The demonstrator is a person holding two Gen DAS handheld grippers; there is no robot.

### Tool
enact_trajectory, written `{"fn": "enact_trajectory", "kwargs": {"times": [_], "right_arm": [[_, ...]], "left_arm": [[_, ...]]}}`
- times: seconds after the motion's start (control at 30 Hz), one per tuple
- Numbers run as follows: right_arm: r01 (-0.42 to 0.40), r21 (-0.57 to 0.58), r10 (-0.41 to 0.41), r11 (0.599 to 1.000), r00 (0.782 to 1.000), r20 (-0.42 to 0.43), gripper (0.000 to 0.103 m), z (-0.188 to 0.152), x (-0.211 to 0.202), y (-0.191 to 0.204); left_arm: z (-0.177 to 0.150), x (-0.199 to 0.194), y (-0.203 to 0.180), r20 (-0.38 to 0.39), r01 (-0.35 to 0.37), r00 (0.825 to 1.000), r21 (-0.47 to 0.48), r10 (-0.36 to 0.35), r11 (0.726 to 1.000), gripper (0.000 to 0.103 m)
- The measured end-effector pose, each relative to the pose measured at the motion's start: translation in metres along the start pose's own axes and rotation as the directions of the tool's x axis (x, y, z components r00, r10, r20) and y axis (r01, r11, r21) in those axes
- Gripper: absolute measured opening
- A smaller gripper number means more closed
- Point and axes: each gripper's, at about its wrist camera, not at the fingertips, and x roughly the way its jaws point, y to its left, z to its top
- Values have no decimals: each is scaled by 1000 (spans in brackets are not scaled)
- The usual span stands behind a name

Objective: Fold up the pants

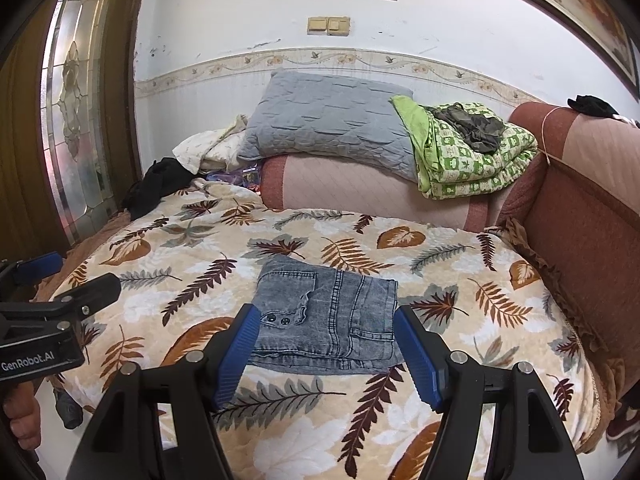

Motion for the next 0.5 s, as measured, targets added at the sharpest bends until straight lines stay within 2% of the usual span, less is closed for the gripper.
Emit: {"fn": "enact_trajectory", "kwargs": {"times": [0.5], "right_arm": [[-7, -15, 7, 1000, 1000, 5, 73, 1, -2, 16]], "left_arm": [[-2, -6, 15, 5, 1, 1000, -6, -1, 1000, 98]]}}
